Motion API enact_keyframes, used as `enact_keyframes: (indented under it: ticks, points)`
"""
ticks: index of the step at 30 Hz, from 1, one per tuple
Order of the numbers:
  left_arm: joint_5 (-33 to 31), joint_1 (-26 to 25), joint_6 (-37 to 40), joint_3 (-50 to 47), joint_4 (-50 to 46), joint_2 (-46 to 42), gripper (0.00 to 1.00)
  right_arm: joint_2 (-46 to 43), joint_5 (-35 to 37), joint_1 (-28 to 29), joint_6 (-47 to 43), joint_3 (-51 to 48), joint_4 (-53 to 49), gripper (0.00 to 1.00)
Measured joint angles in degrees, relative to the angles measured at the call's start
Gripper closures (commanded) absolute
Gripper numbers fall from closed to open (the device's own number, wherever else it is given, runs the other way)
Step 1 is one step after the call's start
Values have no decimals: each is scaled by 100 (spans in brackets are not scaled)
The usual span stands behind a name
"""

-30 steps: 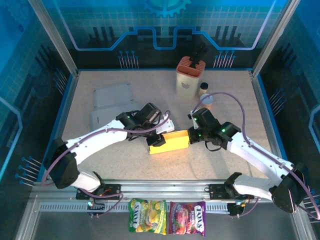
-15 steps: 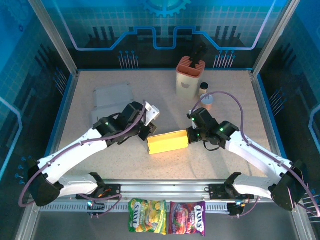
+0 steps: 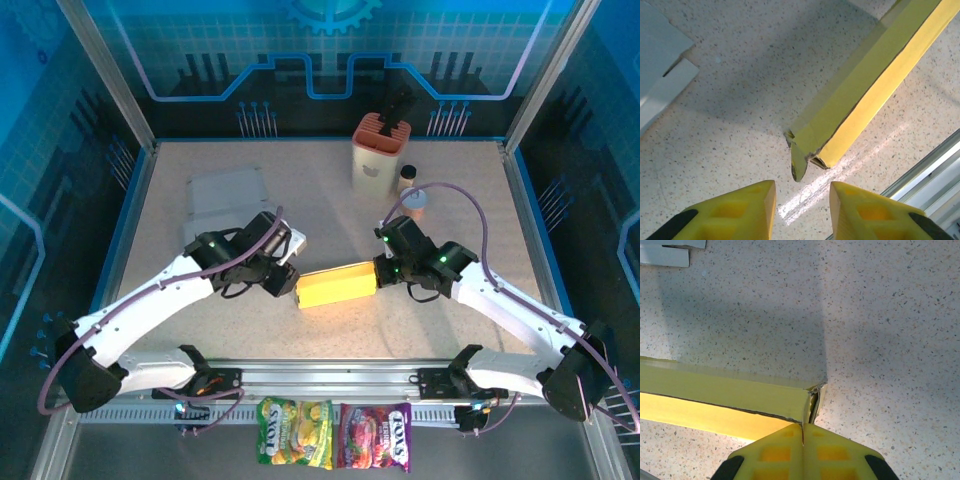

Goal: Fold the paper box

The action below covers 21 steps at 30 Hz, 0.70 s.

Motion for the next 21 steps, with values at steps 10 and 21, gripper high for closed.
enact_keyframes:
  ticks: [10, 21]
  points:
    - [157, 46, -42, -98, 2, 382, 65, 13, 2, 17, 0, 4, 0, 100]
    - [225, 151, -151, -98, 118, 496, 75, 13, 2, 17, 2, 7, 0, 100]
